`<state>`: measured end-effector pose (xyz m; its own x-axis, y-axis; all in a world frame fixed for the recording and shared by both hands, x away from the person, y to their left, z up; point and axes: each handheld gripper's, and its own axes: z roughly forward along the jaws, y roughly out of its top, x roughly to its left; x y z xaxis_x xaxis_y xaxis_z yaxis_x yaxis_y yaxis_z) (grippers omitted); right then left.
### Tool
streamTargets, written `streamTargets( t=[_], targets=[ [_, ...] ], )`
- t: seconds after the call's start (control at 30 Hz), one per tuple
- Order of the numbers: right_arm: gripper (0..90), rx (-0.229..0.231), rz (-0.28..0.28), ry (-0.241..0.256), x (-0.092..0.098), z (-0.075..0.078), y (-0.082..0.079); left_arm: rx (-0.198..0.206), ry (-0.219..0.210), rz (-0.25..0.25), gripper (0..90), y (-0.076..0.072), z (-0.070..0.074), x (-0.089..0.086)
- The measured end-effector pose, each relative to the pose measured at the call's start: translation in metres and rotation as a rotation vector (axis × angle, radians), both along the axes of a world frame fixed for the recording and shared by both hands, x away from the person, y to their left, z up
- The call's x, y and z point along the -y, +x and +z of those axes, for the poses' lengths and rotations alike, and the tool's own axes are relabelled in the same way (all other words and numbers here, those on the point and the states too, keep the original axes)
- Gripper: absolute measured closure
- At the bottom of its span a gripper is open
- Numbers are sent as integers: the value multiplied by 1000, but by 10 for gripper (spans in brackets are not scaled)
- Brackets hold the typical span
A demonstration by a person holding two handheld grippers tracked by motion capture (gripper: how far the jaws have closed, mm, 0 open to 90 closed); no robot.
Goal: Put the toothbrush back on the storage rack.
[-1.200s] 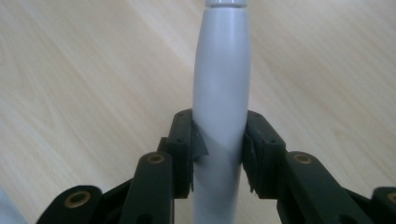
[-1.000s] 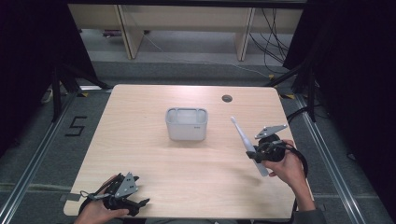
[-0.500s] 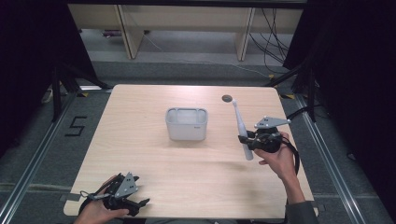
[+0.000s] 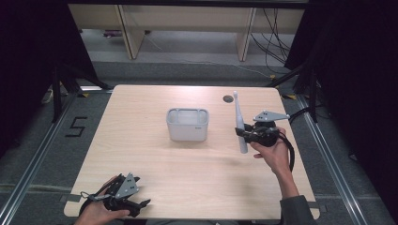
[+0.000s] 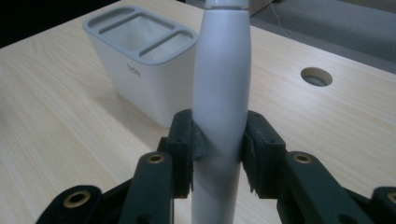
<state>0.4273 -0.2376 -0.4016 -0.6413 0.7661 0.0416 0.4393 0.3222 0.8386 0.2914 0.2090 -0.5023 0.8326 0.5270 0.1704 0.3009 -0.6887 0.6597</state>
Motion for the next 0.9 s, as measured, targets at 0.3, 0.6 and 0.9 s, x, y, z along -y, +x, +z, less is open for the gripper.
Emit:
streamTargets(
  t=[0.3,0.6,0.9],
  targets=[
    [668,12,-31,54,-12,11,14,-4,-2,-8,163,0,0,0],
    [668,23,-30,80,-23,13,27,2,15,-6,163,1,0,-1],
    [668,8,-19,98,-36,18,37,0,6,-6,163,0,0,0]
  ],
)
